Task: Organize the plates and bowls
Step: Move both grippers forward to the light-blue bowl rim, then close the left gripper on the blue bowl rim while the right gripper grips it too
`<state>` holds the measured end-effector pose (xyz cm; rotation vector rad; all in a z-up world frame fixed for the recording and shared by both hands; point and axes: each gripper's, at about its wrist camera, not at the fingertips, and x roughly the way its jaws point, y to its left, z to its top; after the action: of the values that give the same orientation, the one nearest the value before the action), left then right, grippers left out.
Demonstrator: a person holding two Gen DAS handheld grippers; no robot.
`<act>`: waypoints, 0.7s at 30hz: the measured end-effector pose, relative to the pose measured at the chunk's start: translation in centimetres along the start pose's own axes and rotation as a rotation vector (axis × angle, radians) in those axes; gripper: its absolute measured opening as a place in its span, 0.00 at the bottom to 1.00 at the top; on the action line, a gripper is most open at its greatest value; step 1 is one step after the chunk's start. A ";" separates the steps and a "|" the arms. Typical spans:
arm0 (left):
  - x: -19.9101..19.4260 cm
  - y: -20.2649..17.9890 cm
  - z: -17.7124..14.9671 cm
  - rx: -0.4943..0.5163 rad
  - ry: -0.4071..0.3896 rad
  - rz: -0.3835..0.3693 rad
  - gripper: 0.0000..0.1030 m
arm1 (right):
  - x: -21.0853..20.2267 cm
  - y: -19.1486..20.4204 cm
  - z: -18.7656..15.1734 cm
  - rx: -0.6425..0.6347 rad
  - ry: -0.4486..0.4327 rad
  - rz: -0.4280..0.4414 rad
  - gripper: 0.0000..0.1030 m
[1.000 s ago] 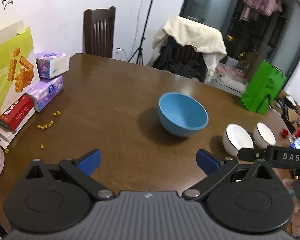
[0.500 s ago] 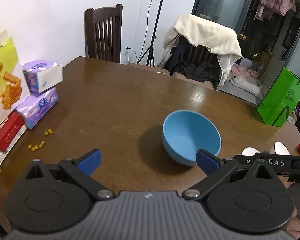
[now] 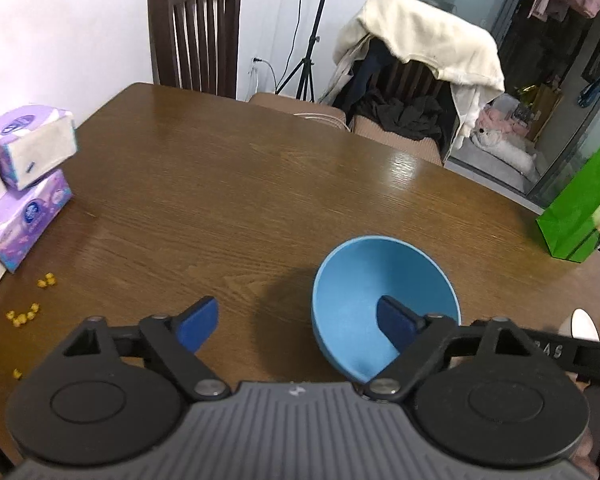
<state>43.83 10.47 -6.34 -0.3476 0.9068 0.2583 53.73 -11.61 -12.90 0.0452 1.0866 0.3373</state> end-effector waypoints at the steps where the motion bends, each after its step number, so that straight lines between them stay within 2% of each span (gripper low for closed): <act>1: 0.6 -0.2 0.3 0.004 0.006 0.005 0.78 | 0.5 0.0 0.4 -0.001 0.008 -0.005 0.48; 4: 2.5 -1.1 1.1 0.014 0.037 0.019 0.66 | 1.8 0.1 1.1 -0.004 0.029 -0.020 0.47; 9: 5.0 -2.2 1.8 0.029 0.082 0.043 0.59 | 3.6 0.9 2.0 -0.022 0.063 -0.048 0.42; 13: 6.4 -2.7 1.7 0.052 0.121 0.055 0.41 | 4.7 1.3 2.3 -0.032 0.087 -0.066 0.39; 14: 6.8 -2.9 1.7 0.057 0.131 0.059 0.37 | 5.0 1.3 2.3 -0.029 0.095 -0.069 0.35; 16: 7.7 -3.0 1.8 0.064 0.161 0.066 0.17 | 5.7 1.3 2.3 -0.024 0.115 -0.070 0.30; 18: 8.3 -3.1 1.6 0.057 0.178 0.068 0.11 | 6.4 1.4 2.3 -0.019 0.132 -0.069 0.18; 21: 8.8 -2.8 1.5 0.047 0.174 0.050 0.05 | 6.9 1.3 2.0 -0.002 0.144 -0.054 0.07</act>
<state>51.16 9.10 -12.09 -0.3078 1.0921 0.2552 58.08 -8.06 -17.63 -0.0101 1.2281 0.2962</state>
